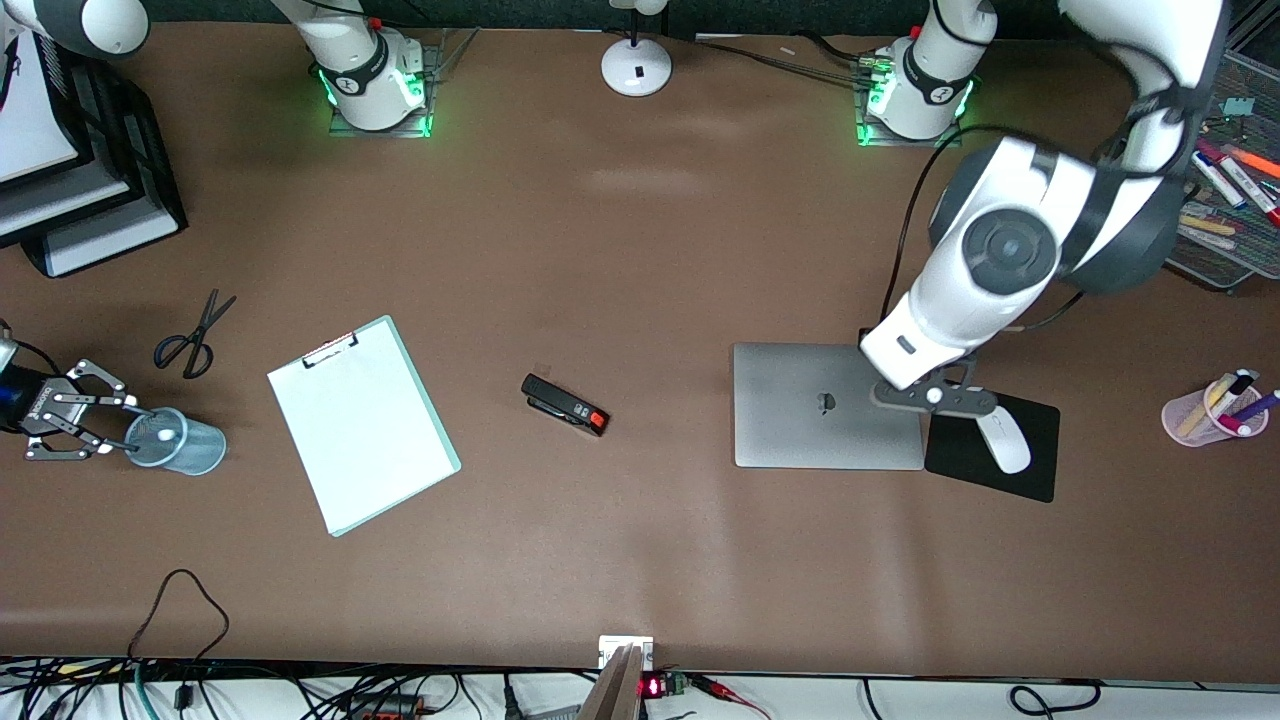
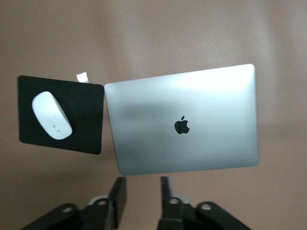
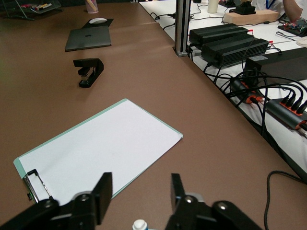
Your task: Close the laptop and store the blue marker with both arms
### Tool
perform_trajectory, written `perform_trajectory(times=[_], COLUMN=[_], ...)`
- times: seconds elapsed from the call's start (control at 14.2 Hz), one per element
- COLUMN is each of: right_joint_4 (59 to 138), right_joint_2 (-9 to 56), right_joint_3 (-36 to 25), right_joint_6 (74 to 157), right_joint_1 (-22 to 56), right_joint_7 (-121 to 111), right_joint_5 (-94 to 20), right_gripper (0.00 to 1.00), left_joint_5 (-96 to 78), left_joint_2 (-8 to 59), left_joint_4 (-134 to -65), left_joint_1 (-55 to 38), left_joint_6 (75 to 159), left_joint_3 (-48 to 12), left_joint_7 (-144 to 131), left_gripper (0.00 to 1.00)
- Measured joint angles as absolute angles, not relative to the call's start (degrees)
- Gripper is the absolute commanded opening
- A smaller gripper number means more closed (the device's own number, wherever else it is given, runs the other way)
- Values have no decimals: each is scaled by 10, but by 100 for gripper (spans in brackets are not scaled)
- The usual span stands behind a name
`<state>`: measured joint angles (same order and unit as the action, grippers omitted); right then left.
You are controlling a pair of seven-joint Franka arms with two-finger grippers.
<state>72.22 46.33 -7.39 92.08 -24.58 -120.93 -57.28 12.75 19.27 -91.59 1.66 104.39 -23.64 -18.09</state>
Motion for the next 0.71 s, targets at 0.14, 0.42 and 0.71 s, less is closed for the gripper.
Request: perform_trajectory(times=[0.14, 0.42, 0.71], right_joint_4=[720, 710, 709], right_joint_2=[460, 433, 401], right_joint_3=[-72, -68, -68], right_joint_6=[913, 909, 912], right_joint_1=[-244, -208, -167], right_joint_7=[-1164, -1017, -814], right_joint_5=[-566, -512, -429], right_gripper=[100, 100, 100], left_joint_5=[123, 90, 34], left_joint_2=[173, 152, 89], left_joint_4=[-895, -841, -862], left_joint_1=[17, 27, 19], left_joint_6=[1007, 927, 907], left_joint_3=[-236, -214, -121], left_joint_7=[-163, -95, -47], left_gripper=[100, 100, 100])
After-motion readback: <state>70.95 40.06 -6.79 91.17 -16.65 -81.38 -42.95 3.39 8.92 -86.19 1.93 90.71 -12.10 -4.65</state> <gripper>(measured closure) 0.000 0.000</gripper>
